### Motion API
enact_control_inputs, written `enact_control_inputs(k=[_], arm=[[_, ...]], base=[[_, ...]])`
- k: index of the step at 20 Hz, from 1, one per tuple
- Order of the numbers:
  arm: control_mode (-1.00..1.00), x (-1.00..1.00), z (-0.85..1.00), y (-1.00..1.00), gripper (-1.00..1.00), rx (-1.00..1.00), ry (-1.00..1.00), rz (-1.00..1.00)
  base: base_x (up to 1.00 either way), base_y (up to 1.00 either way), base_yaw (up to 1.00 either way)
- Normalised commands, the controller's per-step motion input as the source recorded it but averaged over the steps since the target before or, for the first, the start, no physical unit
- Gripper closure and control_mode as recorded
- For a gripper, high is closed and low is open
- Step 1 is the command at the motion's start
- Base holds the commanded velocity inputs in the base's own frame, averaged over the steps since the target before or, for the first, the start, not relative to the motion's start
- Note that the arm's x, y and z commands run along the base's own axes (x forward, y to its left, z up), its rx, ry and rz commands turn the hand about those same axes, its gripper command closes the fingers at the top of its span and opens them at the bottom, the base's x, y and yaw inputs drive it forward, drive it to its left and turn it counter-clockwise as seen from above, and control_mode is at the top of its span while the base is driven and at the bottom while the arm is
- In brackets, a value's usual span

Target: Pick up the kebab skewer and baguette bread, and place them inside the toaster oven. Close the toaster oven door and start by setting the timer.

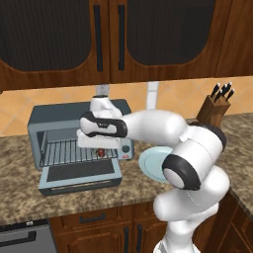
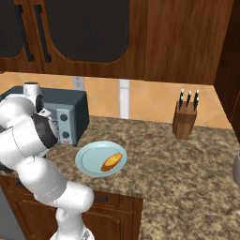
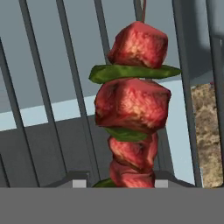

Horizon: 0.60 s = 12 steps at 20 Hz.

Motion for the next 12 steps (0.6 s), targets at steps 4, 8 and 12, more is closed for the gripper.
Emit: enact_control_inputs(k=[4,8,12], arm=[[-1.00,-0.25,-0.40,0.07,-1.00,0.00,0.00,-0.01],[-1.00,-0.61,-0.37,0.00,-1.00,0.00,0.00,-0.01],[-1.00,-0.81,-0.29,-0.06,-1.00,0.00,0.00,-0.01]], base=[[0.00,0.00,0.00],[0.00,0.00,0.00],[0.00,0.00,0.00]])
